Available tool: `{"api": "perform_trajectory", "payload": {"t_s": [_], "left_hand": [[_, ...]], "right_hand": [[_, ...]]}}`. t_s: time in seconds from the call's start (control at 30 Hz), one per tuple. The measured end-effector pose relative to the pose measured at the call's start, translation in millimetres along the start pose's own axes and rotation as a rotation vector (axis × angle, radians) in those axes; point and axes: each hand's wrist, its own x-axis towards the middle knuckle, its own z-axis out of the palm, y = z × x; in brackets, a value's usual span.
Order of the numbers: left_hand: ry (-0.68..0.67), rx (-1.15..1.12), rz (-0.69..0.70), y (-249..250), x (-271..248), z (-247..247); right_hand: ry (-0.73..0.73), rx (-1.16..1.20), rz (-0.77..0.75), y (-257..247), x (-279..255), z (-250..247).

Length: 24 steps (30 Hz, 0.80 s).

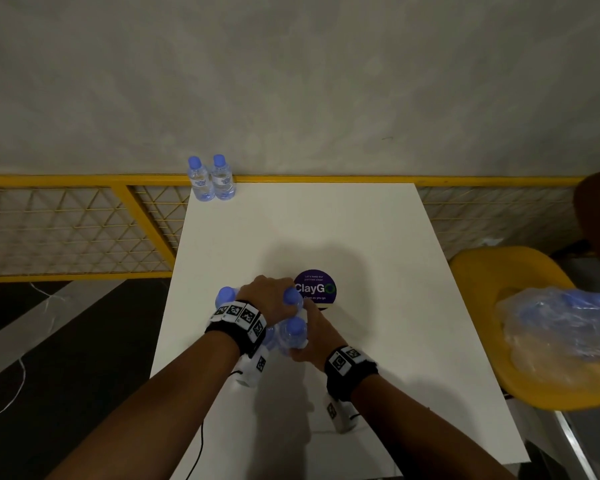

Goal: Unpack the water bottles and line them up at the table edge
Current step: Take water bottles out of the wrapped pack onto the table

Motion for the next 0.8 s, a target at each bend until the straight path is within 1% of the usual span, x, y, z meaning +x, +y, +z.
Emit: {"api": "perform_trajectory", "payload": {"t_s": [0.07,0.13,0.2,0.23,0.27,0.3,0.33,0.4,0.5,0.57,0.63,0.7,0.8], "left_hand": [[0.045,0.007,0.011,0.9,-2.1,-0.4],[0.150,0.045,0.053,7.5,-8.3,-3.5],[0.273,0.083,0.121,27.2,-17.0,-9.2],[0.306,0.079,0.176,42.7,-20.6,-10.6],[0.306,0.055,0.233,61.2,-23.1,-10.1],[0.281,0.018,0.289,80.7,-24.3,-6.5],[0.245,-0.022,0.340,101.5,-23.4,-0.1],[0.161,-0.083,0.424,145.3,-18.2,20.1],[0.025,-0.044,0.521,221.0,-7.9,57.8],[-0.090,-0.014,0.558,272.1,-0.5,87.1],[-0.217,-0.045,0.582,319.5,7.2,116.2],[-0.356,-0.112,0.584,368.0,13.5,143.2],[-0.503,-0.136,0.571,436.3,27.6,184.4]], "right_hand": [[-0.011,0.002,-0.018,-6.2,-8.7,-9.8],[-0.025,-0.015,0.011,0.3,-22.8,-21.5],[0.017,0.025,0.038,22.7,-38.4,-29.8],[0.051,0.050,0.080,37.8,-47.4,-33.6],[0.090,0.076,0.123,54.7,-57.6,-38.1],[0.114,0.112,0.172,73.6,-69.1,-45.6],[0.159,0.123,0.181,94.9,-82.9,-55.1],[0.255,0.110,0.250,134.3,-118.3,-81.6],[0.403,0.133,0.403,195.8,-179.7,-131.4],[0.521,0.151,0.496,234.5,-219.2,-166.3],[0.617,0.164,0.587,269.7,-252.6,-200.2],[0.664,0.189,0.666,306.0,-277.6,-231.4],[0.729,0.207,0.728,354.7,-293.9,-274.6]]}}
